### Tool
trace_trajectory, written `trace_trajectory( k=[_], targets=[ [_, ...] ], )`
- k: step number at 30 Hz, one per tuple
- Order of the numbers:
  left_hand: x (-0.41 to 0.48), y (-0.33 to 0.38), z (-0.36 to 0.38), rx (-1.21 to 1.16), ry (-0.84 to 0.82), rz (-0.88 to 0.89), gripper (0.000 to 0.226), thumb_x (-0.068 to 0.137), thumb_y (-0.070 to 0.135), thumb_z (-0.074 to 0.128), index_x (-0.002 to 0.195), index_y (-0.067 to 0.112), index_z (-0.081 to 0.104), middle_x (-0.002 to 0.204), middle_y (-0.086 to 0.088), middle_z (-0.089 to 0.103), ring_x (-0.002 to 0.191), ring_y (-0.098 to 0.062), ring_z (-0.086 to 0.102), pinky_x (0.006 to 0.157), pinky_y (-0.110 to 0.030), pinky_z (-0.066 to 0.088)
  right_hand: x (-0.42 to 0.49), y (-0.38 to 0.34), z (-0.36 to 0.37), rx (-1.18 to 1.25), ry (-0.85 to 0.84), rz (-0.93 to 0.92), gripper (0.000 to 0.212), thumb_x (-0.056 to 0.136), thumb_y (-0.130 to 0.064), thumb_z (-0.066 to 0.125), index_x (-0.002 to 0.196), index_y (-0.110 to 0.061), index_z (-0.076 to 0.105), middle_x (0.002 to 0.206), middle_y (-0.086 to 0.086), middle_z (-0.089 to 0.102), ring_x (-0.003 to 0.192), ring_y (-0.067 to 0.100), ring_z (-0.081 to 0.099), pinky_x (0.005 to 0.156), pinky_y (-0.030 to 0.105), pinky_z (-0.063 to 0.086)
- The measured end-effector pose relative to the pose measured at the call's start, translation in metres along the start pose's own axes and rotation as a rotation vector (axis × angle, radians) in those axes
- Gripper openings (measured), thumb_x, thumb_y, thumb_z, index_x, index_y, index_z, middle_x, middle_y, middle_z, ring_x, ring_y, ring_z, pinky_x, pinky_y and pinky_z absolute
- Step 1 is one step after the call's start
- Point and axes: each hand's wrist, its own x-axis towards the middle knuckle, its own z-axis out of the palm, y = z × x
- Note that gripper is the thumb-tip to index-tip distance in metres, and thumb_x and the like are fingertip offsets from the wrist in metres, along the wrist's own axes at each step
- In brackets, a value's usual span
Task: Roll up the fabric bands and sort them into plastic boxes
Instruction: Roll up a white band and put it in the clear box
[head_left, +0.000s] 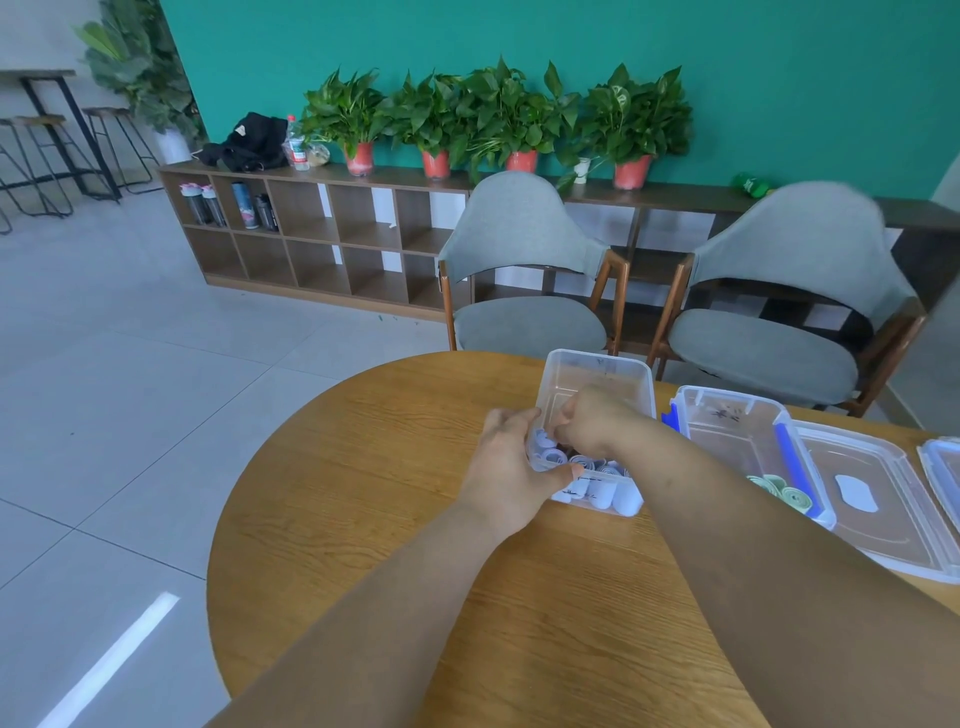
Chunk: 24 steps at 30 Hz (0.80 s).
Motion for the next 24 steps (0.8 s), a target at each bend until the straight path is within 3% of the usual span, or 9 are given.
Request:
trace_trajectory(
  k=[9,12,16,24],
  targets=[
    [0.001,-0.001,0.0,0.006,-0.011,-0.01,0.091,0.077,0.054,0.087,0.154,0.029,0.046,0.138,0.013,0.042,0.122,-0.009,0.055,0.104,-0.031,0.052,0.001,0.001,0.002,0.061,-0.01,0.012,0.02,0.102,-0.028,0.062,0.113,-0.013,0.072,0.107,0.008,0.07,0.101,0.024,0.066,0.091,0.035,0.054],
    [0.001,0.0,-0.001,0.006,-0.02,-0.013,0.091,0.078,0.054,0.087,0.155,0.027,0.045,0.14,0.012,0.042,0.123,-0.009,0.055,0.105,-0.029,0.051,0.003,0.004,0.005,0.062,0.02,0.026,0.012,0.1,-0.026,0.065,0.095,-0.015,0.068,0.095,0.006,0.068,0.09,0.021,0.065,0.074,0.031,0.05],
    [0.0,-0.001,-0.001,-0.017,-0.037,-0.04,0.092,0.077,0.054,0.088,0.154,0.027,0.046,0.138,0.012,0.042,0.121,-0.01,0.056,0.104,-0.032,0.053,0.007,0.005,0.01,0.099,0.048,0.062,0.021,0.096,-0.03,0.068,0.081,-0.018,0.062,0.088,0.006,0.068,0.079,0.02,0.064,0.063,0.029,0.045],
    [0.001,0.002,-0.004,-0.001,-0.051,-0.055,0.093,0.077,0.053,0.088,0.155,0.03,0.044,0.138,0.012,0.042,0.122,-0.011,0.057,0.103,-0.035,0.055,0.011,0.006,0.007,0.03,0.008,0.053,0.014,0.098,-0.022,0.068,0.11,-0.017,0.072,0.102,0.006,0.069,0.095,0.024,0.066,0.093,0.039,0.057]
  ],
)
